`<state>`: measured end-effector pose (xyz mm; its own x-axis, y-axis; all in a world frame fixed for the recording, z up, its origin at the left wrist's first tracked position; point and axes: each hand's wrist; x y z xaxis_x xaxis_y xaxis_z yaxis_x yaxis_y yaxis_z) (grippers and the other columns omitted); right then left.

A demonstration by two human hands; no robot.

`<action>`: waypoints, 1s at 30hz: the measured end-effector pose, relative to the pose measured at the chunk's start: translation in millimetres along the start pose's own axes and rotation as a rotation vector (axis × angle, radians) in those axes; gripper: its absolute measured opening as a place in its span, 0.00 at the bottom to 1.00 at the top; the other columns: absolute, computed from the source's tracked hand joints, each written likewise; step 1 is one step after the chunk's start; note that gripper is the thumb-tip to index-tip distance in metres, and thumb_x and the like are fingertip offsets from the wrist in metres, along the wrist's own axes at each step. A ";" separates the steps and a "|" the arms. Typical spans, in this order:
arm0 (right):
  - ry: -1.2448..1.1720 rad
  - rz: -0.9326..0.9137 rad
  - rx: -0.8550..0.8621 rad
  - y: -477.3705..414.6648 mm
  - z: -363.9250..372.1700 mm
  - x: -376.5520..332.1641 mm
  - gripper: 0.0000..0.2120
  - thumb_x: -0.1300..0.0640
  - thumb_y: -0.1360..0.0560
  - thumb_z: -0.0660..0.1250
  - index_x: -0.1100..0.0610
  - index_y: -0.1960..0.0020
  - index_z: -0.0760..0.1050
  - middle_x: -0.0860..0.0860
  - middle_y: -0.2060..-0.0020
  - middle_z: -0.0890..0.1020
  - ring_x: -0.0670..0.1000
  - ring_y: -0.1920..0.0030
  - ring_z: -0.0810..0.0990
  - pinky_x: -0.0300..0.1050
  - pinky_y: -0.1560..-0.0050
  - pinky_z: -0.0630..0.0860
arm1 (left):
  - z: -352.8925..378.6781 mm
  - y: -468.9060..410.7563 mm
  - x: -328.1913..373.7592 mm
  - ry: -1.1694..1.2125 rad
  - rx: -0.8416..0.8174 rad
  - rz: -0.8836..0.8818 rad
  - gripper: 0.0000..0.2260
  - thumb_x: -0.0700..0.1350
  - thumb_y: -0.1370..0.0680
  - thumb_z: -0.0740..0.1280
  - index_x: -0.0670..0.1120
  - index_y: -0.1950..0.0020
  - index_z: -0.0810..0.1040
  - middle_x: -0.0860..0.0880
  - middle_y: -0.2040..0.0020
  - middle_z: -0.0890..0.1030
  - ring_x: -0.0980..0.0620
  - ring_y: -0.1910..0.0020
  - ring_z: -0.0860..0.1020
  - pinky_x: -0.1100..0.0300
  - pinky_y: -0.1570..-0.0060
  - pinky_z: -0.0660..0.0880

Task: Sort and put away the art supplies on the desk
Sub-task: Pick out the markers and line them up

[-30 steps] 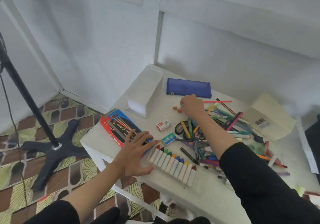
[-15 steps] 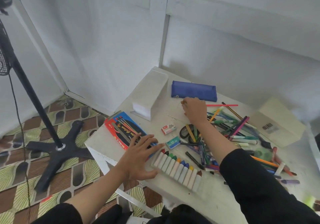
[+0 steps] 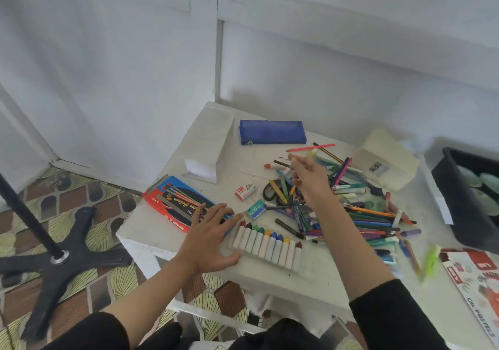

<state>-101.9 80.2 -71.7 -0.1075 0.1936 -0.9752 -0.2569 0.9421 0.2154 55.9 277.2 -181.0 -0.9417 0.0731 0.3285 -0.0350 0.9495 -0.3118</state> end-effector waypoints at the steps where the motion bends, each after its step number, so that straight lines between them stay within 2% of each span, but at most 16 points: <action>1: 0.000 -0.017 0.016 9.8 -6.0 6.0 0.10 0.59 0.23 0.65 0.59 0.43 0.78 0.50 0.68 0.74 0.45 0.70 0.69 0.35 0.69 0.70 | 0.3 -0.2 -0.4 -0.006 -0.001 -0.001 0.33 0.67 0.32 0.62 0.54 0.31 0.71 0.52 0.39 0.74 0.50 0.32 0.66 0.44 0.30 0.51; 5: -0.046 0.001 0.153 53.6 -31.5 34.8 0.09 0.61 0.27 0.70 0.62 0.47 0.79 0.54 0.66 0.77 0.46 0.71 0.70 0.35 0.71 0.70 | 1.6 -0.7 -1.3 -0.026 0.003 0.010 0.33 0.68 0.32 0.62 0.54 0.31 0.71 0.52 0.40 0.73 0.50 0.33 0.66 0.45 0.30 0.51; 7: -0.062 0.004 0.238 72.4 -43.8 49.0 0.08 0.62 0.28 0.71 0.65 0.51 0.79 0.55 0.66 0.78 0.48 0.68 0.72 0.37 0.68 0.72 | 1.7 -1.5 -1.9 -0.038 0.016 0.018 0.33 0.68 0.32 0.62 0.53 0.32 0.71 0.52 0.40 0.73 0.50 0.34 0.66 0.45 0.30 0.51; 10: -0.123 0.017 0.338 96.9 -58.6 67.3 0.02 0.64 0.26 0.68 0.62 0.55 0.79 0.56 0.66 0.79 0.51 0.65 0.75 0.40 0.62 0.75 | 2.3 -1.5 -2.1 -0.053 0.030 0.025 0.33 0.68 0.32 0.61 0.51 0.32 0.72 0.50 0.40 0.74 0.50 0.34 0.66 0.42 0.32 0.54; 14: -0.100 0.015 0.415 124.2 -67.4 86.6 0.04 0.66 0.26 0.68 0.59 0.56 0.80 0.57 0.62 0.81 0.52 0.61 0.80 0.42 0.56 0.79 | 0.0 -1.8 -0.3 -0.055 0.038 0.037 0.33 0.67 0.32 0.60 0.50 0.33 0.73 0.49 0.41 0.75 0.50 0.36 0.67 0.37 0.34 0.60; 20: 0.149 -0.056 0.586 147.1 -60.7 97.2 0.08 0.62 0.30 0.74 0.55 0.52 0.79 0.50 0.60 0.82 0.50 0.61 0.79 0.36 0.66 0.77 | -1.8 -3.0 0.3 -0.062 0.032 0.036 0.33 0.67 0.33 0.60 0.49 0.34 0.74 0.49 0.42 0.74 0.51 0.38 0.67 0.36 0.35 0.61; 23: 0.339 -0.160 0.592 153.9 -59.2 99.0 0.05 0.61 0.31 0.74 0.56 0.56 0.81 0.48 0.64 0.82 0.44 0.63 0.80 0.30 0.60 0.74 | -0.6 -3.8 -1.0 -0.058 0.029 0.043 0.33 0.67 0.33 0.60 0.49 0.34 0.74 0.49 0.41 0.74 0.50 0.38 0.67 0.36 0.35 0.60; 25: 0.437 -0.241 0.554 156.5 -58.4 101.5 0.03 0.62 0.30 0.73 0.57 0.56 0.82 0.49 0.63 0.82 0.41 0.62 0.79 0.26 0.59 0.72 | -0.2 -4.2 -1.2 -0.065 0.038 0.045 0.33 0.67 0.33 0.59 0.49 0.34 0.74 0.49 0.42 0.74 0.50 0.38 0.68 0.37 0.35 0.61; 30: 0.606 -0.328 0.328 158.1 -55.7 108.5 0.06 0.65 0.28 0.71 0.59 0.52 0.83 0.49 0.56 0.81 0.46 0.57 0.79 0.33 0.54 0.76 | -0.6 -3.2 -0.4 -0.072 0.029 0.042 0.33 0.67 0.33 0.59 0.49 0.34 0.74 0.49 0.42 0.74 0.50 0.39 0.68 0.37 0.35 0.61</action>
<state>-207.6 234.8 -140.6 -0.6073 -0.2047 -0.7677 -0.0782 0.9769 -0.1987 56.6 274.2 -179.6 -0.9641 0.0900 0.2497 -0.0033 0.9367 -0.3502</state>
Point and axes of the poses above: each hand's wrist, its own y-axis away from the middle knuckle, its own z-axis out of the palm, x = y × z
